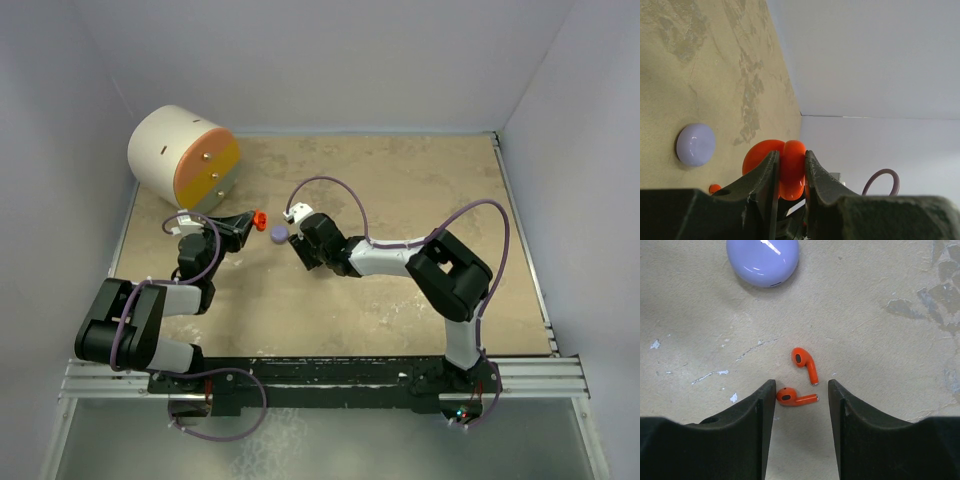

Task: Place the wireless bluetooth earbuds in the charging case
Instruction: Pick up the earbud from the center of the board, then place the earbud in the charging case.

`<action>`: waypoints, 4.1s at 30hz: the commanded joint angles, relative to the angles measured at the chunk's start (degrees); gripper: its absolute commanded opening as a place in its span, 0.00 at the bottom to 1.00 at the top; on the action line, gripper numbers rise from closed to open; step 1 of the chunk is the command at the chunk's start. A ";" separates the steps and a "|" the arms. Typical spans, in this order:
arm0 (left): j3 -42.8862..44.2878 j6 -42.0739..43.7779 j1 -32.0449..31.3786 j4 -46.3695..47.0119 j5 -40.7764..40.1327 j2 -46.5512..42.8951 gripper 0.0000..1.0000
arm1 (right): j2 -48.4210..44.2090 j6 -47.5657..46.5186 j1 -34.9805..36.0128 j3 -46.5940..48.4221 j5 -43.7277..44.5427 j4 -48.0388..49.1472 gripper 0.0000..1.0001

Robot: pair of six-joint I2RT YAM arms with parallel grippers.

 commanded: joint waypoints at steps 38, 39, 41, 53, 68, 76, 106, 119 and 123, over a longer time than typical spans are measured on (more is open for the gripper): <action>-0.48 -0.29 0.64 3.89 0.21 0.35 0.00 | -2.73 -1.78 1.86 -1.21 -2.53 0.17 0.37; -0.48 -0.33 0.64 3.89 0.19 0.31 0.00 | -2.67 -1.77 1.86 -1.28 -2.99 0.37 0.37; -0.48 -0.30 0.64 3.91 0.18 0.31 0.00 | -2.51 -1.69 1.85 -1.28 -4.13 0.90 0.37; -0.64 -0.45 0.64 3.98 0.24 0.26 0.00 | -1.63 -1.97 1.77 -1.12 -4.75 1.07 0.35; -0.36 -0.39 0.73 3.98 0.40 0.20 0.00 | -0.22 -2.20 1.44 -0.51 -3.77 1.06 0.28; -0.30 -0.48 0.73 4.02 0.57 0.18 0.00 | -0.60 -1.79 0.78 -0.33 -4.20 1.60 0.15; 4.02 -2.59 0.00 10.16 8.23 0.70 0.00 | -12.09 28.09 -16.90 1.44 -51.57 31.47 0.03; 6.69 -7.13 -2.83 19.59 7.83 9.79 0.00 | -7.94 39.41 -17.09 1.94 -54.15 41.58 0.01; 7.00 -8.20 -3.93 21.01 6.93 11.26 0.00 | -7.34 41.86 -17.17 1.75 -53.59 43.37 0.00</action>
